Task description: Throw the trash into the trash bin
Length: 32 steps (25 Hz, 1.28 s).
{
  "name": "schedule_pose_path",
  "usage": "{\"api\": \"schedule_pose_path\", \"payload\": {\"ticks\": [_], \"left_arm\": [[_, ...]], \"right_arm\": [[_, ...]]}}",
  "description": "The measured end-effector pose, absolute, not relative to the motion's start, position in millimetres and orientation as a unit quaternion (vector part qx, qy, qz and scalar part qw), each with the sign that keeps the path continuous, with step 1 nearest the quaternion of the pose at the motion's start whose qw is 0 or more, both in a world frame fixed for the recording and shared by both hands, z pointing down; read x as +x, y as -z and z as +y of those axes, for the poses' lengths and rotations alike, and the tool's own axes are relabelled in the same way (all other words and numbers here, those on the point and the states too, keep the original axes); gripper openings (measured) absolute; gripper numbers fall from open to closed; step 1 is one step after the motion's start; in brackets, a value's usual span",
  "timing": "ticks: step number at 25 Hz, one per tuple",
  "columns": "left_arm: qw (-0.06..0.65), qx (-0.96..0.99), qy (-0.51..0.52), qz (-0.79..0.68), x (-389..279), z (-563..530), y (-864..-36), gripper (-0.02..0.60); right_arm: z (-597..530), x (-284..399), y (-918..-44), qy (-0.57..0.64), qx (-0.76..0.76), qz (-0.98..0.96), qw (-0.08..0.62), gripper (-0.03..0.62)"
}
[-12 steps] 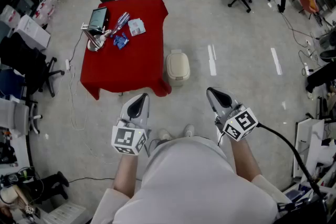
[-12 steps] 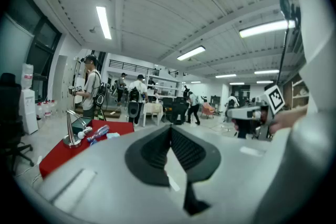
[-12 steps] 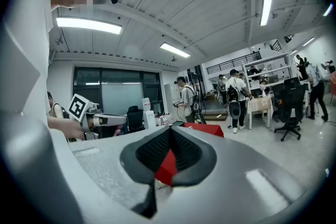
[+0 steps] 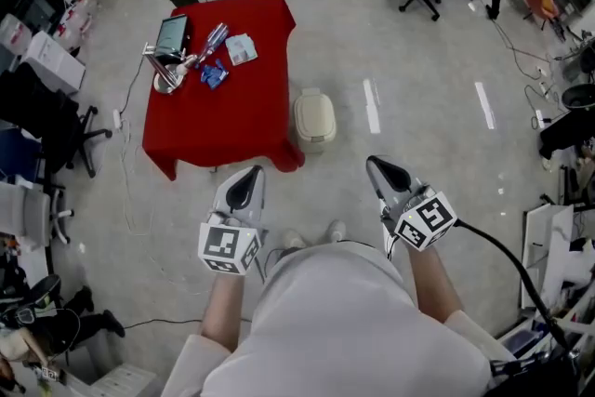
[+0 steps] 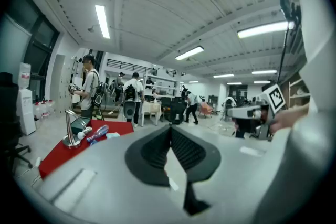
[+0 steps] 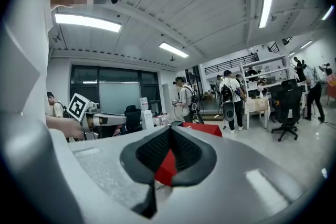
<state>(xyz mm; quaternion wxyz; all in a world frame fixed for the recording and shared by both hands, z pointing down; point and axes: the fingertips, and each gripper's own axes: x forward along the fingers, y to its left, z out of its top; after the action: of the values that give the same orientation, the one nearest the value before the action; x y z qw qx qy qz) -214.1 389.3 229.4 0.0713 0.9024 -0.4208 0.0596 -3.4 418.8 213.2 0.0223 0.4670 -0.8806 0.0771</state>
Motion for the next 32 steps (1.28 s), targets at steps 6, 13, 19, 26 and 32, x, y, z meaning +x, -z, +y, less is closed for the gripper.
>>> {"api": "schedule_pose_path", "payload": {"ticks": [6,13,19,26,32], "left_arm": [[0.075,0.907,-0.067,-0.409,-222.1,391.1,-231.7,0.005],[0.077,0.909,-0.077,-0.403,-238.5,395.2,-242.2,0.005],[0.088,0.905,-0.080,-0.408,-249.6,392.8,-252.4,0.005],[0.092,0.902,-0.087,-0.412,-248.3,378.7,-257.7,0.005],[0.093,0.896,-0.093,-0.425,-242.9,355.8,-258.4,0.005]], "right_arm": [[420.2,-19.5,-209.8,-0.074,0.465,-0.882,0.026,0.000],[422.2,-37.8,-217.4,-0.068,0.468,-0.881,0.035,0.000],[420.7,-45.5,-224.7,-0.080,0.465,-0.881,0.030,0.001],[402.2,-46.2,-227.1,-0.084,0.454,-0.886,0.027,0.002],[370.5,-39.6,-228.6,-0.082,0.439,-0.894,0.032,0.002]]}}
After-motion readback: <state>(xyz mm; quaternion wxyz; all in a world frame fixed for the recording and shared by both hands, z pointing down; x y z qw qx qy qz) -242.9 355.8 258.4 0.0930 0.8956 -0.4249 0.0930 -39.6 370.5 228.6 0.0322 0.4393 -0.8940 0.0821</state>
